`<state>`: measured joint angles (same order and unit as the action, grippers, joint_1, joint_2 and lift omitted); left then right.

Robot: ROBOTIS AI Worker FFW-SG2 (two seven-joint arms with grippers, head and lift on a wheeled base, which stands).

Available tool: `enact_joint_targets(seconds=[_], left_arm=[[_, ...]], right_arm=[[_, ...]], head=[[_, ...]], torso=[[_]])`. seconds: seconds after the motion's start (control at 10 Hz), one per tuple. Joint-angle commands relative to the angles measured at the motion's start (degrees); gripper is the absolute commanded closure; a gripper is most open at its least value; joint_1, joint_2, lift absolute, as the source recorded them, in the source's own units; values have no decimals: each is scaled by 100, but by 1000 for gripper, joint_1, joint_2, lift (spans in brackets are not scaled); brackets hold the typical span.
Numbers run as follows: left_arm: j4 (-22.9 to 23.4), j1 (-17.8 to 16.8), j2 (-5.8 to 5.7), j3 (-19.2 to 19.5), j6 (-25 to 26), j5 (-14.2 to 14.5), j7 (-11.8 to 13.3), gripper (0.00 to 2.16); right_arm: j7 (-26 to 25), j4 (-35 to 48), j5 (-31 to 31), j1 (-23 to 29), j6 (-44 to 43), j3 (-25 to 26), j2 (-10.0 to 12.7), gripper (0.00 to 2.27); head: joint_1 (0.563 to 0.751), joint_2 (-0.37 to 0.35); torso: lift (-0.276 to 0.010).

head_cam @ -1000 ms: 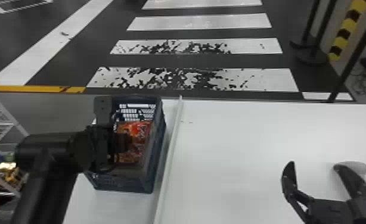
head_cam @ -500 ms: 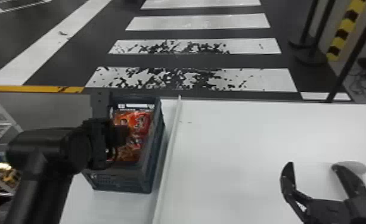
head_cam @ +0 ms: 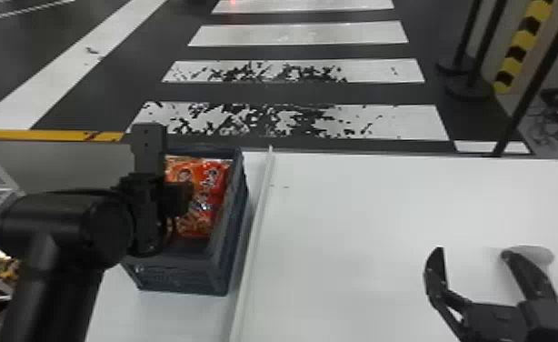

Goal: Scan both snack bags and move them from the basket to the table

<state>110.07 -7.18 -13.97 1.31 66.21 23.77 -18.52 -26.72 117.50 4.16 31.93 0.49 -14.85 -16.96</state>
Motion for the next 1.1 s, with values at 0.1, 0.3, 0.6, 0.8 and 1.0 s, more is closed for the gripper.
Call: enact_joint_targets(seconds=[0.1,0.3,0.6,0.8,1.0], left_arm=[[358,129,0,1,55,-22,-90,1794],[630,305,0,1,55,-92,-178,1794],[911,436,-9,-26,107,-286,-328,1794],[1193,515,-9,-8,213,-303,-372,1794],[1588,665,-9,53,213,-277,-389,1794]], right_arm=[[0,-26,6,-11,0,0,8,56],[0,-87,15,-20,0,0,35,56],[0,-131,15,-11,0,-18,44,60],[0,-122,6,15,-18,-18,44,60],[0,-105,-12,33,-18,-18,44,60]], head=[[695,108],[695,107],[695,117],[695,121],[695,120]], torso=[[-98],[-98],[-98],[-98],[-98]])
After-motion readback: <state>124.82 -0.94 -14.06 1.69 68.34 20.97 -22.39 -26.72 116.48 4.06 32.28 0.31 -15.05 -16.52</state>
